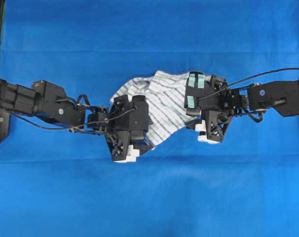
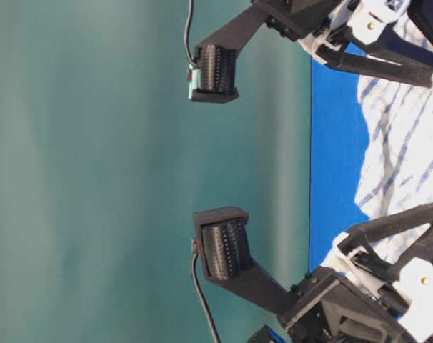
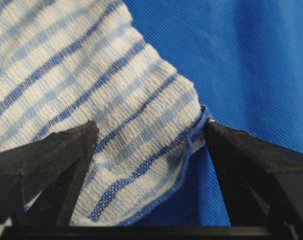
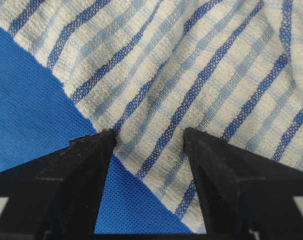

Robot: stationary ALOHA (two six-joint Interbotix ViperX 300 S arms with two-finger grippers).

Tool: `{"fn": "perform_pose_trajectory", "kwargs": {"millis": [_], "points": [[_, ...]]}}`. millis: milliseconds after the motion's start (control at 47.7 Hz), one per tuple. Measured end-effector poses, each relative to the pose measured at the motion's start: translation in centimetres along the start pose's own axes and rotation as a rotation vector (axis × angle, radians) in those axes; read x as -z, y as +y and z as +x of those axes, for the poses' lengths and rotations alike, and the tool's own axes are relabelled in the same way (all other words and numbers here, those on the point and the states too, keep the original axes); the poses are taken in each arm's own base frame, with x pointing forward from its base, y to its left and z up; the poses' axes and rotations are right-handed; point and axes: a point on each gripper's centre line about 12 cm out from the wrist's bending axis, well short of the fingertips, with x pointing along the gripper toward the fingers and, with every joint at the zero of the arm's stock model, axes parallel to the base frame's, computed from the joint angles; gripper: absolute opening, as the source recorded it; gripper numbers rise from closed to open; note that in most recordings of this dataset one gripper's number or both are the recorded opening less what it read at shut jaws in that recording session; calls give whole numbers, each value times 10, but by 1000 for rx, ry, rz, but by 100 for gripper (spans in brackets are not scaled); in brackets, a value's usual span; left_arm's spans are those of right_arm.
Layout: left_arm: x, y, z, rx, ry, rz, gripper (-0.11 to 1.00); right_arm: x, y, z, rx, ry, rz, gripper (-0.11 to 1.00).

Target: Lift the towel with both arms.

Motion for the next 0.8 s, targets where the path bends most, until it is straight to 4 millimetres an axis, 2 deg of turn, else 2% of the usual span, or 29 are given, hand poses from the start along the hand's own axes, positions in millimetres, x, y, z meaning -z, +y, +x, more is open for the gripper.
{"fn": "perform_pose_trajectory", "kwargs": {"millis": [126, 210, 252, 335, 398, 608, 796], "points": [[-1, 0, 1, 0, -2, -2, 75, 0, 0, 0, 0, -1, 0, 62], [0, 1, 1, -1, 1, -1, 56, -1, 0, 0, -2, -6, 0, 57], [0, 1, 1, -2, 3, 0, 44, -1, 0, 0, -2, -7, -2, 50], [-1, 1, 1, -2, 1, 0, 19, -1, -1, 0, -1, -10, -1, 27], [0, 1, 1, -3, 6, -3, 7, -2, -1, 0, -2, -13, -1, 11], [0, 4, -1, -8, 30, -9, 6, -2, -1, 0, -2, -15, -2, 10], [-16, 4, -13, -7, -1, -11, 6, -9, 0, -5, -4, -36, -1, 10]]}}
